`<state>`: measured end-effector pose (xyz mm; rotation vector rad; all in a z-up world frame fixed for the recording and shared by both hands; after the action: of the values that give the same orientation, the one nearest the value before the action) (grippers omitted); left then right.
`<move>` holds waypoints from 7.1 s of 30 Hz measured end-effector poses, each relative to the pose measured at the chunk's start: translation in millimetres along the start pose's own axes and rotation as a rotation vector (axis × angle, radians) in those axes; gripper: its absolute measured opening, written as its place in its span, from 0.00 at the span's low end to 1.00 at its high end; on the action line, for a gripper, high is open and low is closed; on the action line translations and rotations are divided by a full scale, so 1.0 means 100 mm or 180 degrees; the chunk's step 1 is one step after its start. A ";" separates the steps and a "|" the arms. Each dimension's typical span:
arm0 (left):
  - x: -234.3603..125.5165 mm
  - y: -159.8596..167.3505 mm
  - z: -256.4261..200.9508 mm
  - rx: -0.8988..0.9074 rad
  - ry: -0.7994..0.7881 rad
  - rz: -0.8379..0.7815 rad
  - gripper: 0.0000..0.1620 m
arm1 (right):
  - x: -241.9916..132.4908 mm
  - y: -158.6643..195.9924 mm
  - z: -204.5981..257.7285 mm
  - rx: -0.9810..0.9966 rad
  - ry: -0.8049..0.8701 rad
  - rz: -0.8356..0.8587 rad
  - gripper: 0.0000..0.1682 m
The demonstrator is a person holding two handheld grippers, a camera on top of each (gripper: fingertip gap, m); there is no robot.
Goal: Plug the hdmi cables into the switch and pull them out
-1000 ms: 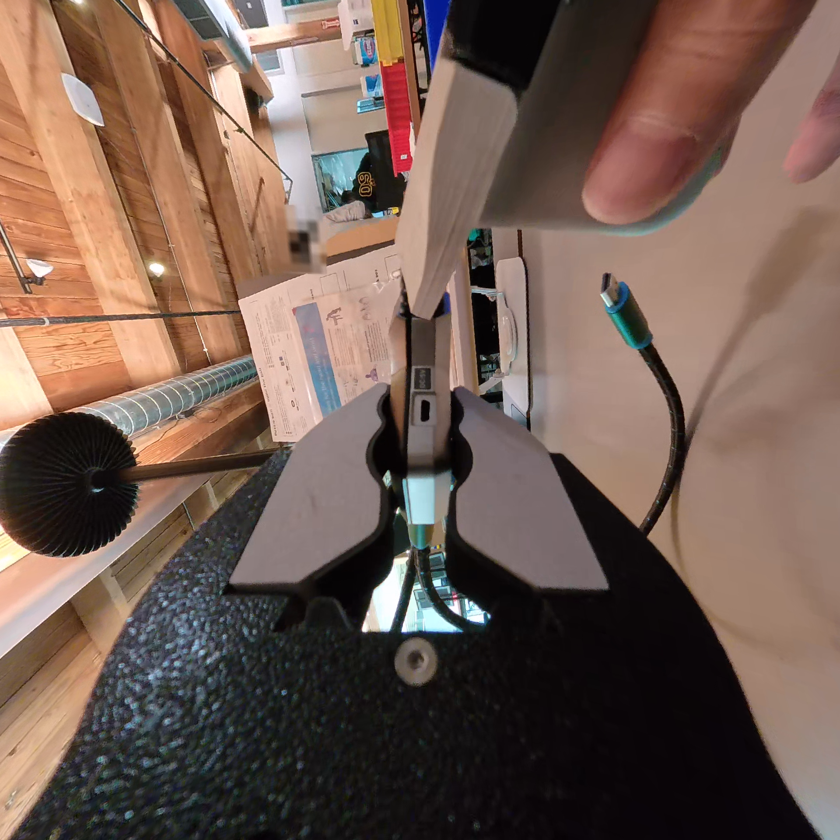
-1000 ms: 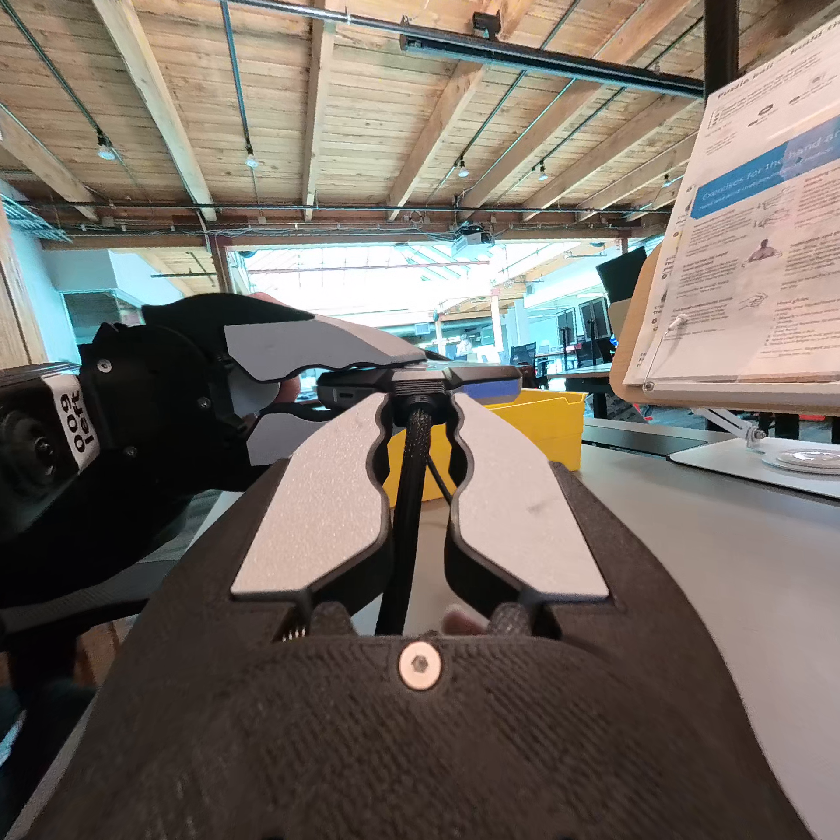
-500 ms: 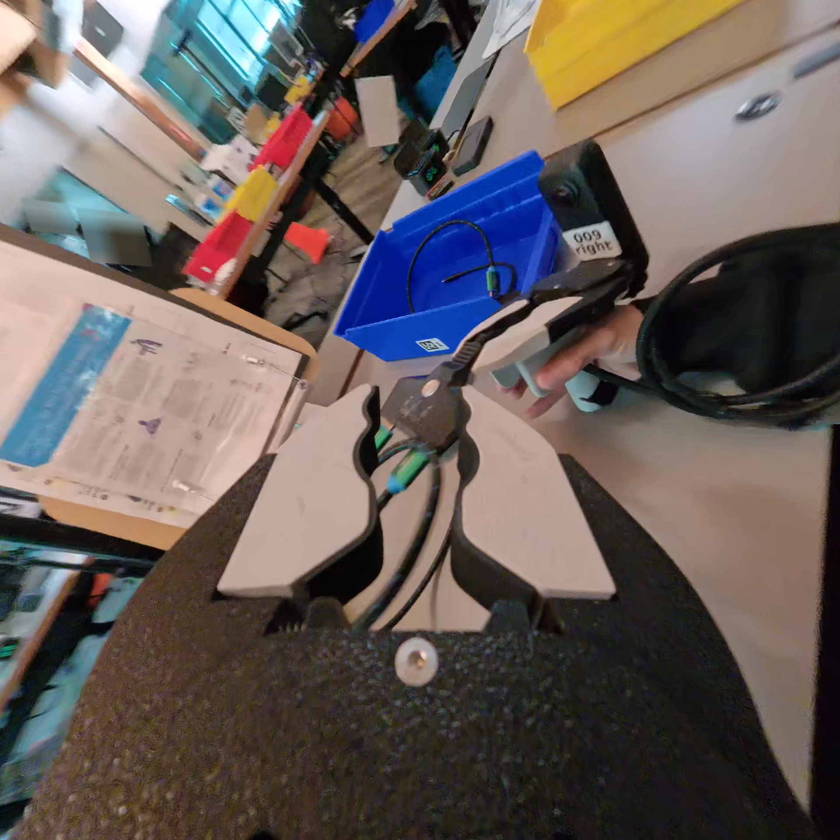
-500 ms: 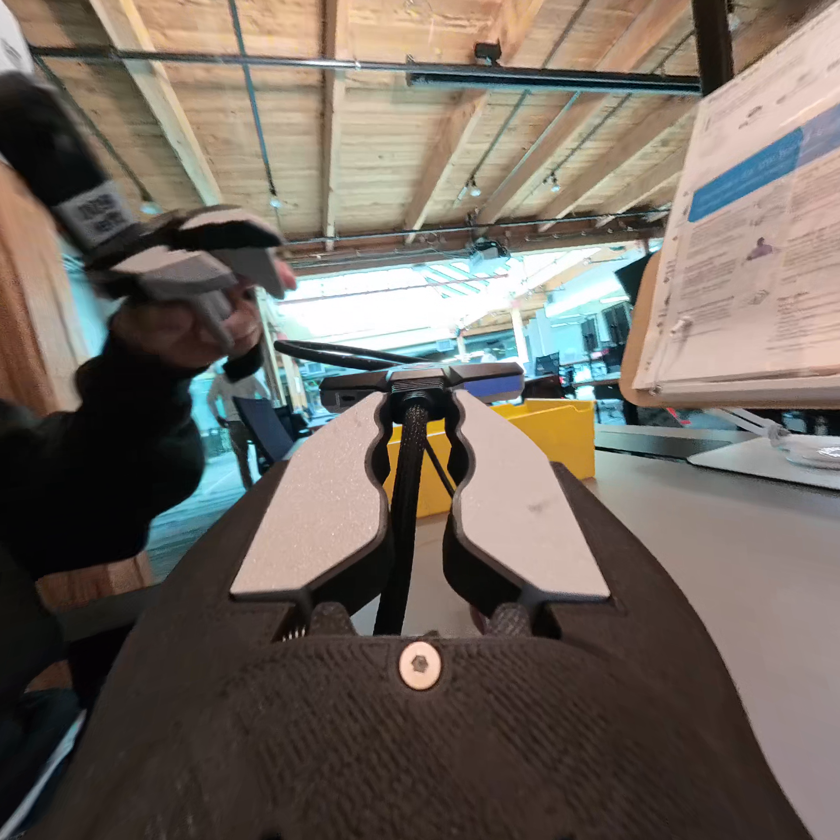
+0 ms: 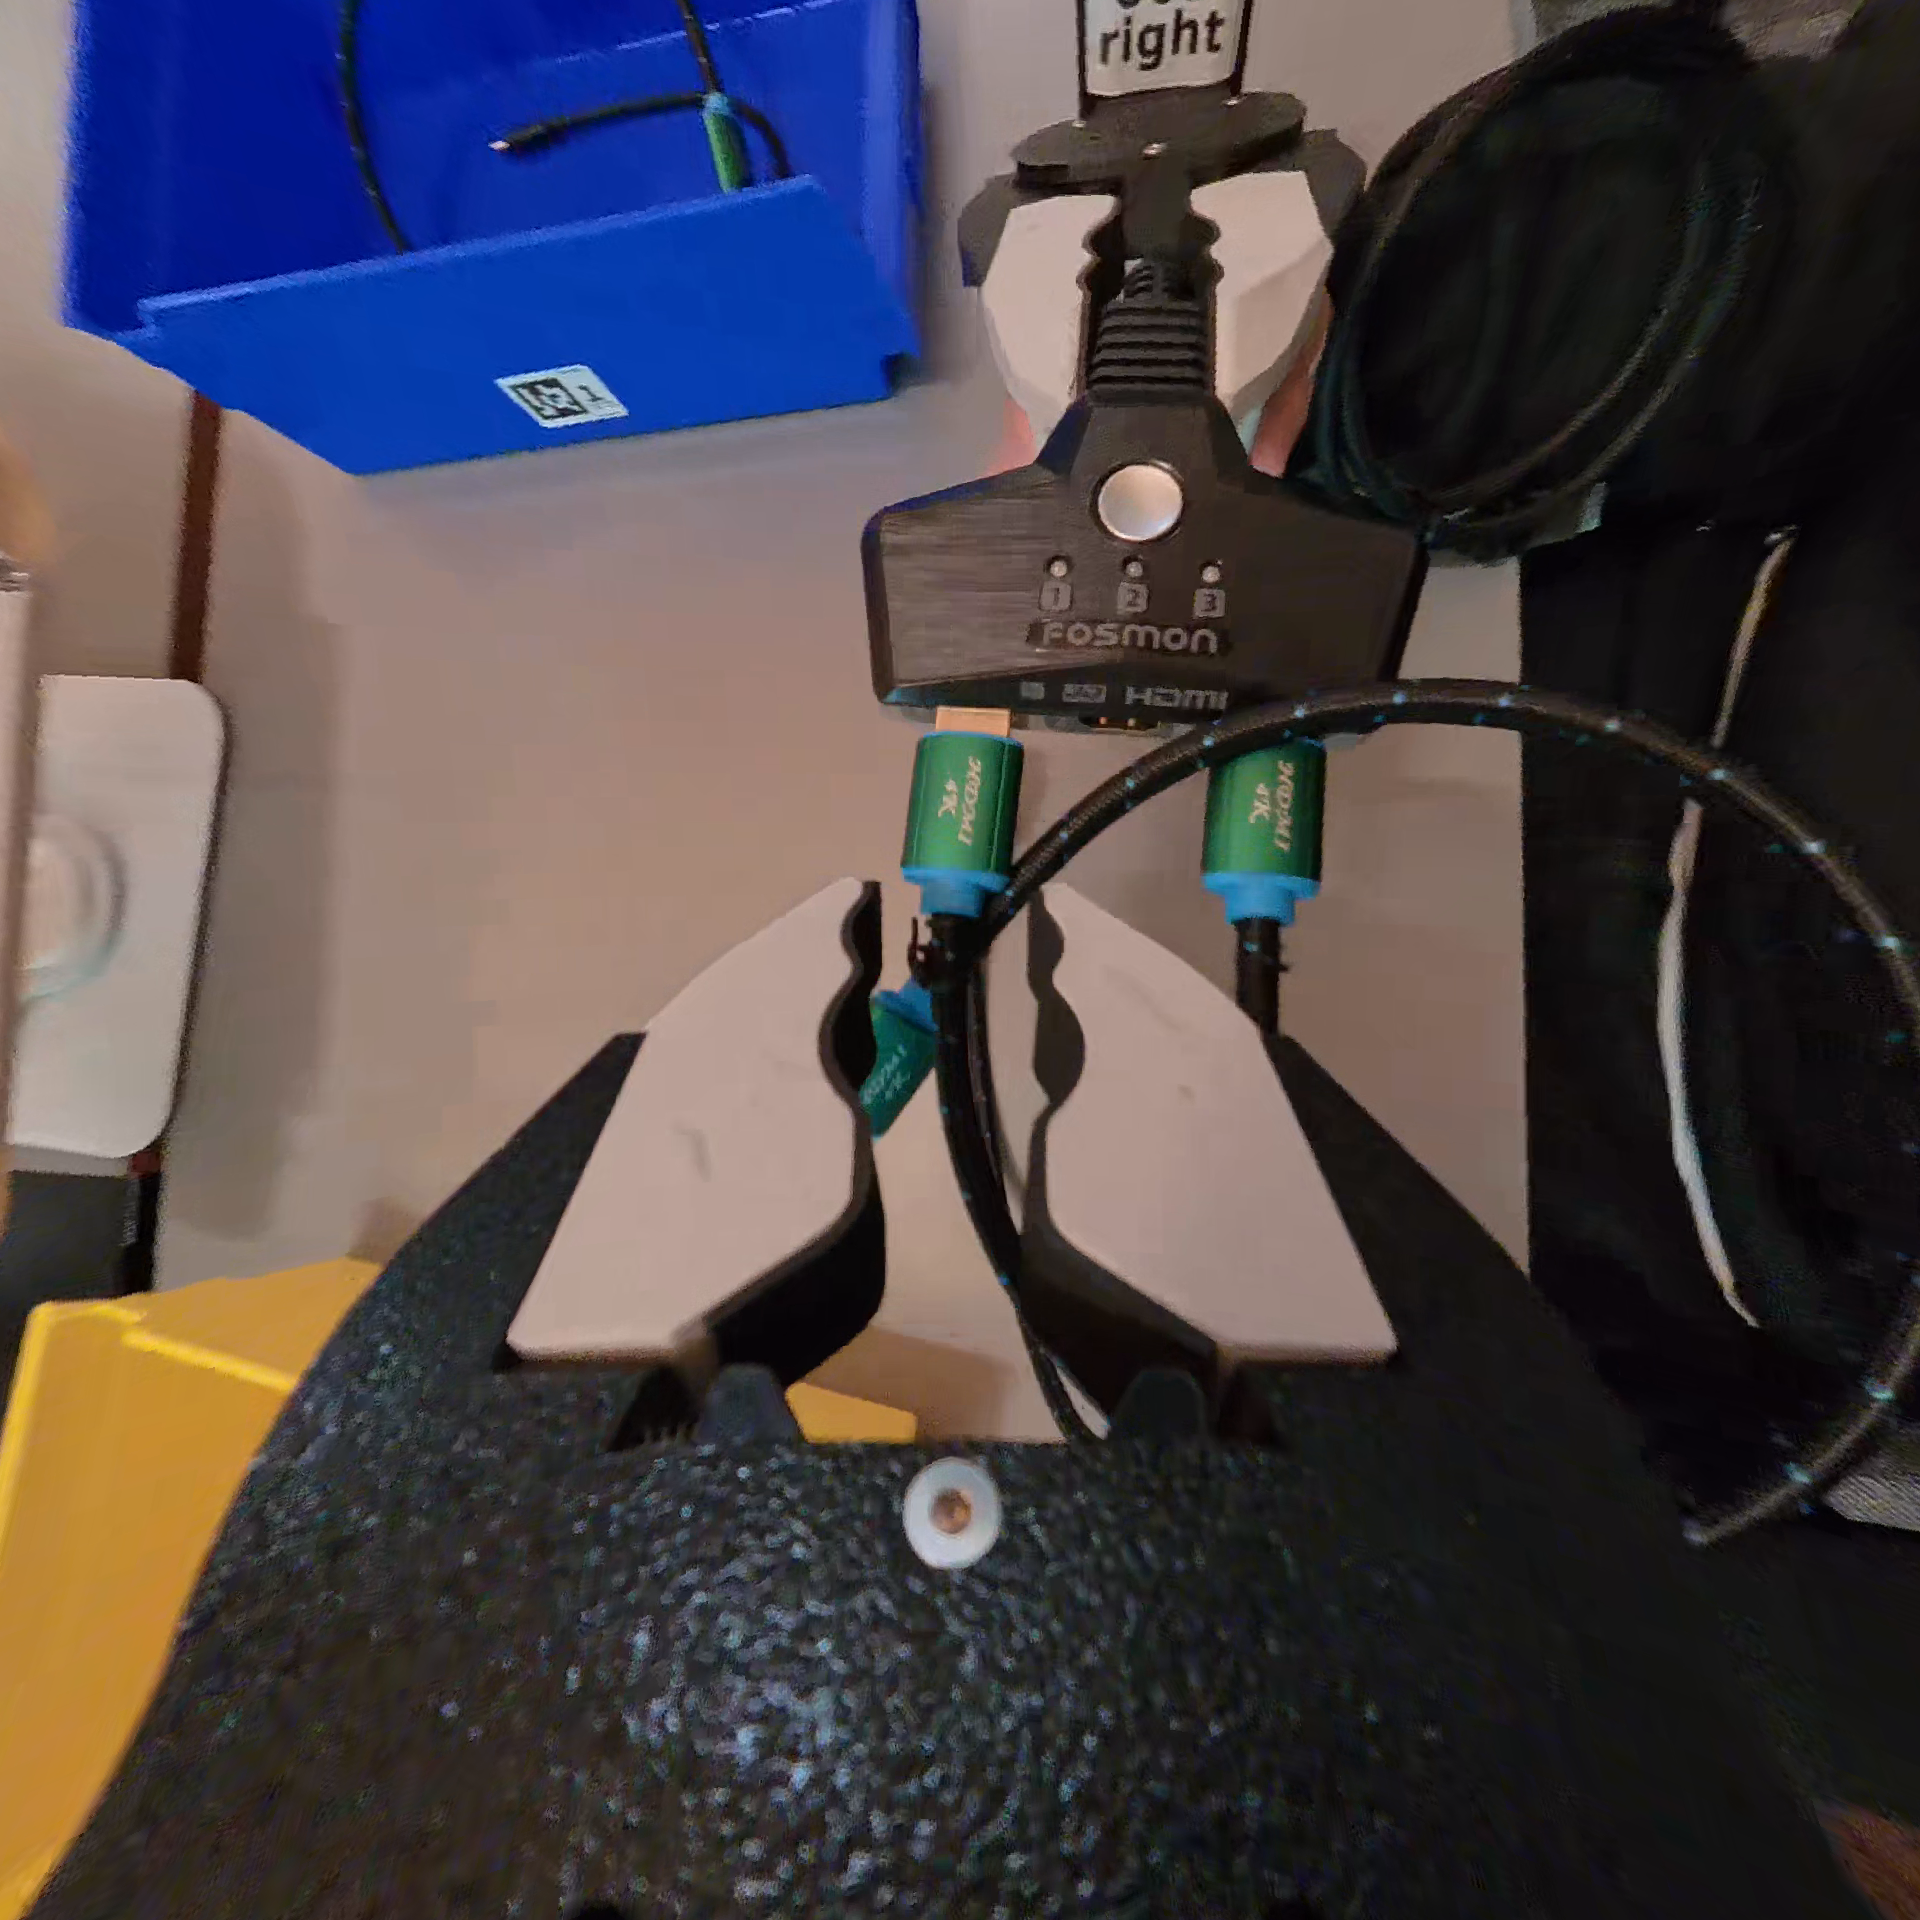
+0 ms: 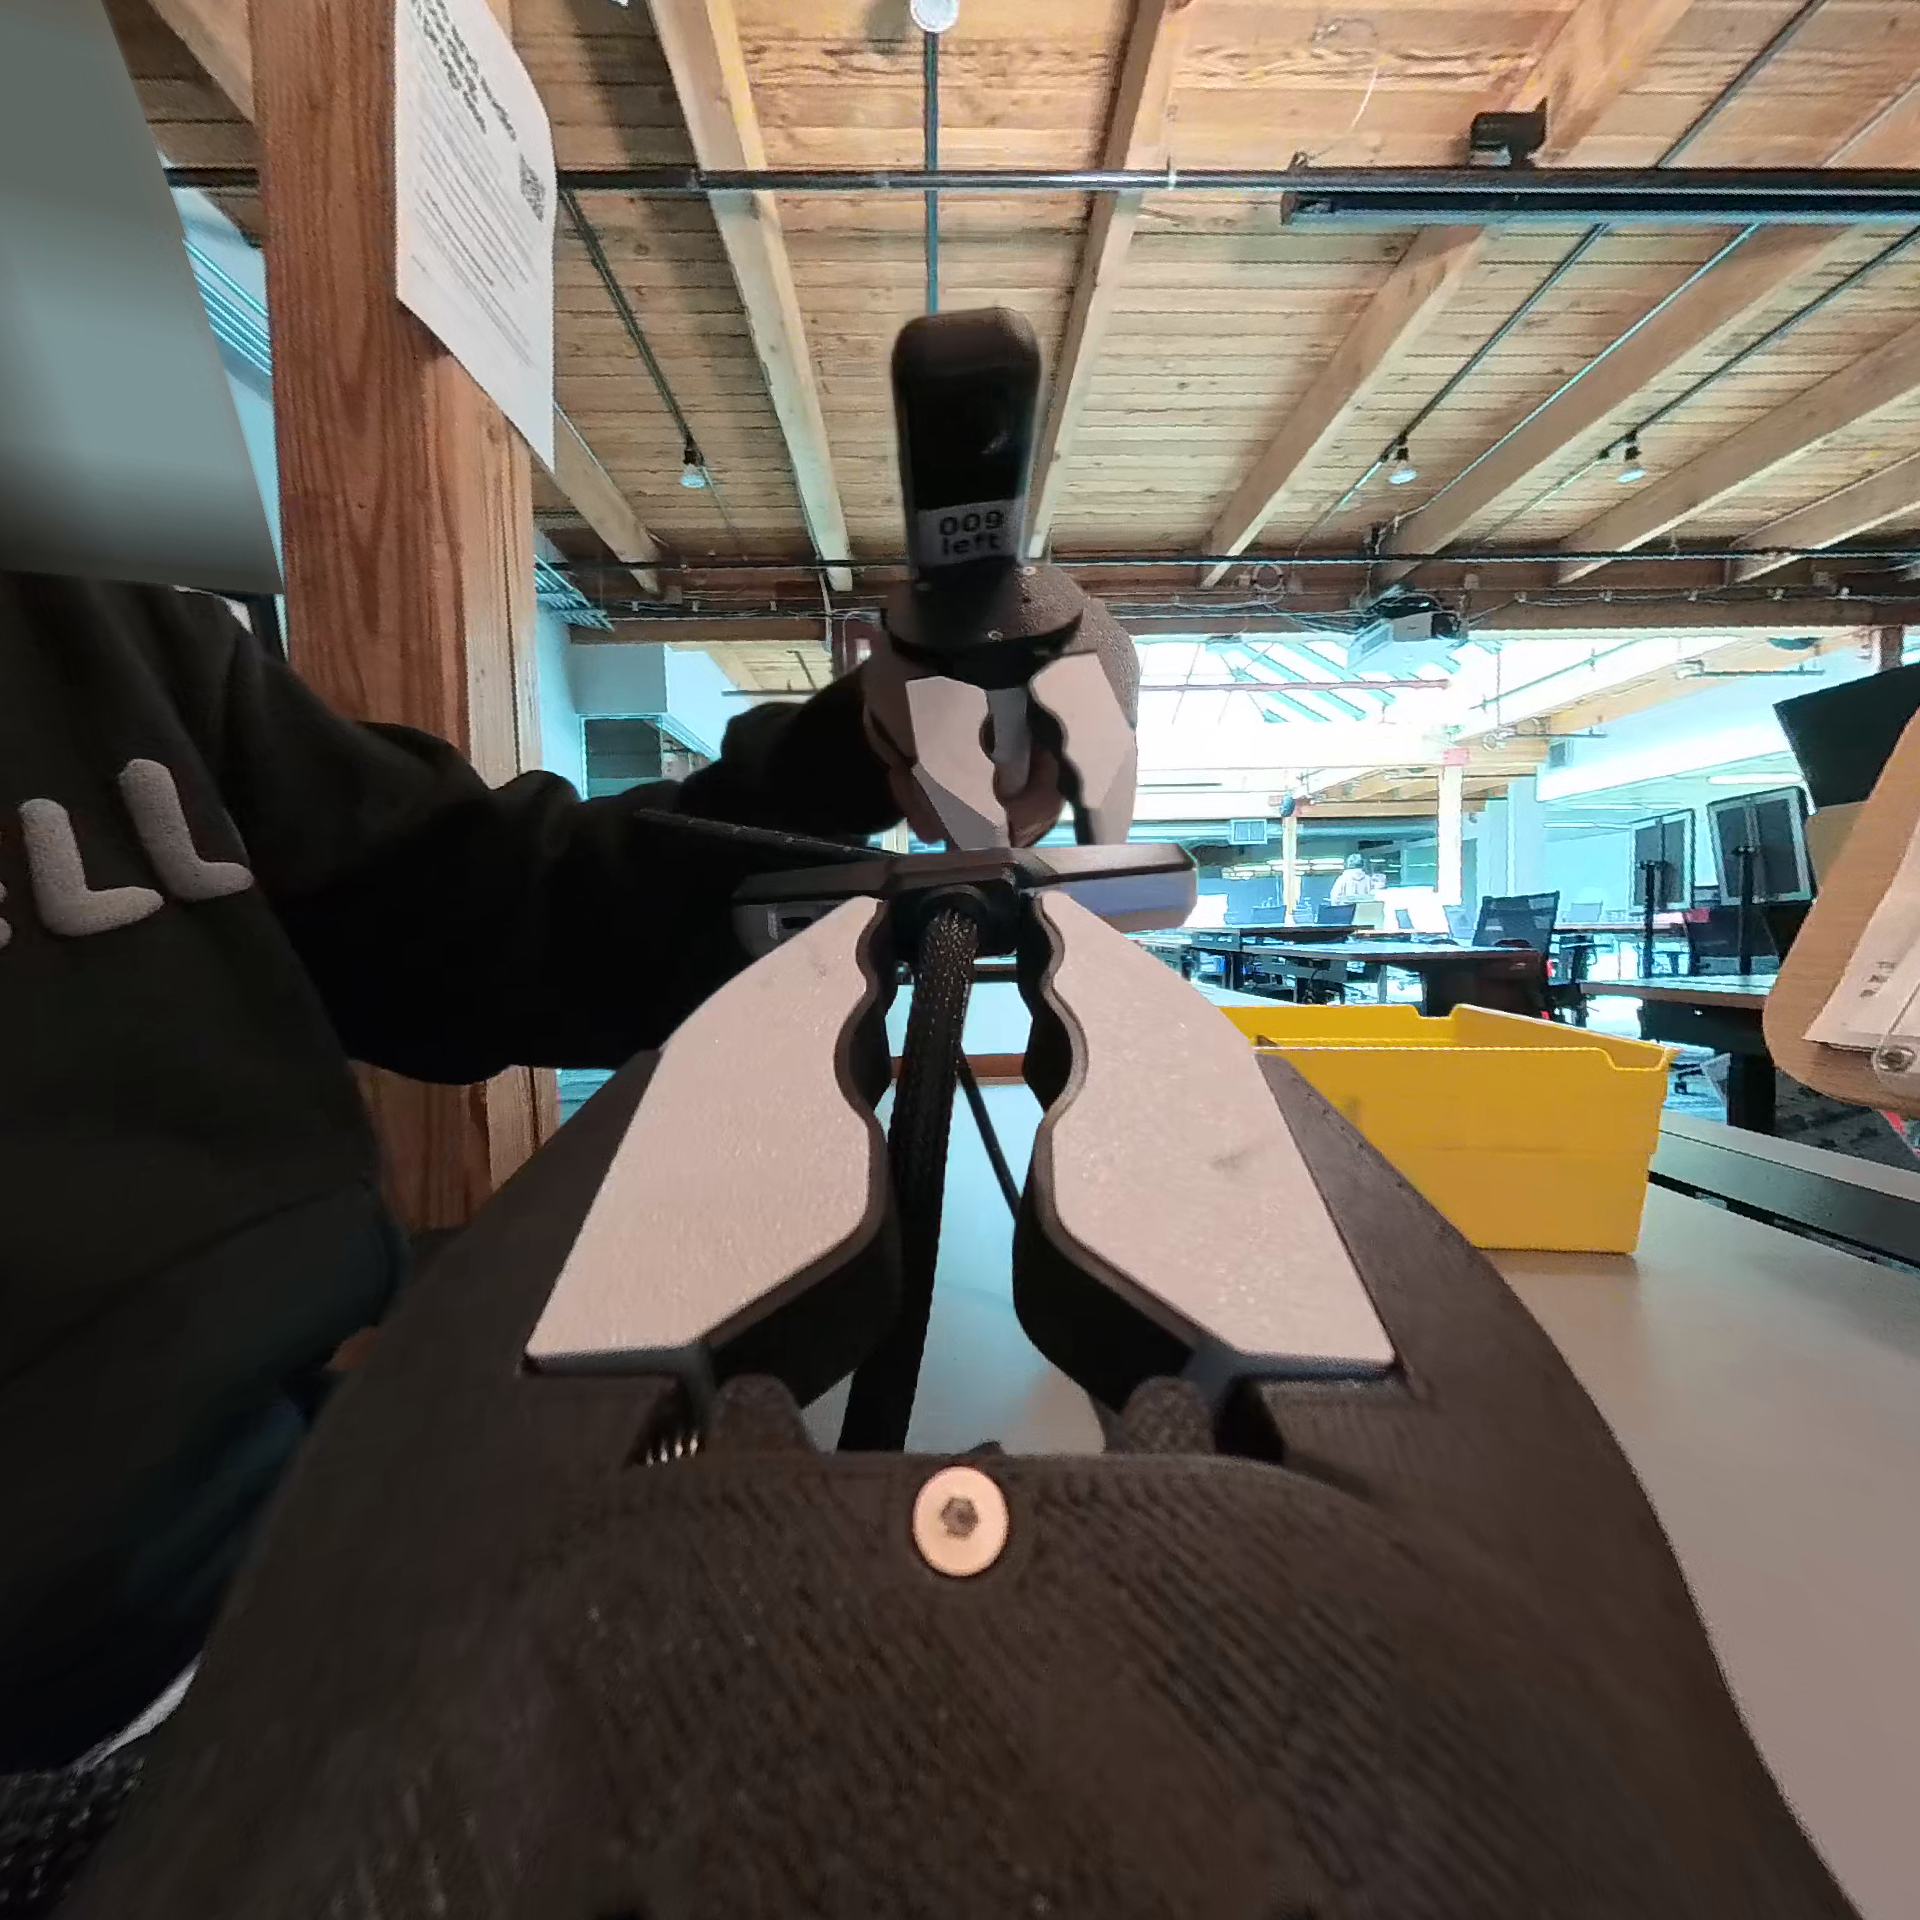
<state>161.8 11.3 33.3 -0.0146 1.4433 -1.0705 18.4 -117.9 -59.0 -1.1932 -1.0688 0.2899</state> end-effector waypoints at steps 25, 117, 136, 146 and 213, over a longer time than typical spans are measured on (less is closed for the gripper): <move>0.15 0.25 0.05 -0.0785 0.0644 -0.0538 0.06 | -0.01 0.01 0.01 0.0011 -0.0018 0.0127 0.14; 0.10 0.23 -0.06 -0.1131 0.0182 -0.1407 0.05 | -0.05 -0.05 0.04 0.0002 -0.0023 -0.0029 0.14; 0.06 0.09 -0.15 -0.0240 -0.0431 -0.1063 0.05 | -0.06 -0.06 0.03 0.0272 -0.0097 -0.0413 0.14; 0.14 0.02 -0.13 -0.0769 -0.0128 -0.1803 0.05 | -0.13 -0.17 0.06 0.0233 -0.0195 -0.0845 0.14; 0.14 0.90 -0.18 -0.1616 -0.1035 -0.3018 0.11 | -0.38 -2.26 -0.25 -0.2046 0.1401 0.0647 0.13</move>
<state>196.0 63.6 -34.8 -1.2816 1.3708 -1.3131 -55.7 -249.5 115.0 -1.8428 -0.6613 -0.1804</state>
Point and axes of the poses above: each gripper's, where its closed fingertips meet, x out along the fingers, y out of its underside, z = x × y across the jaws, the point moved 7 cm from there along -x, back along the fingers, and after that the axes turned 5 degrees about -y, right-handed, at the moved point
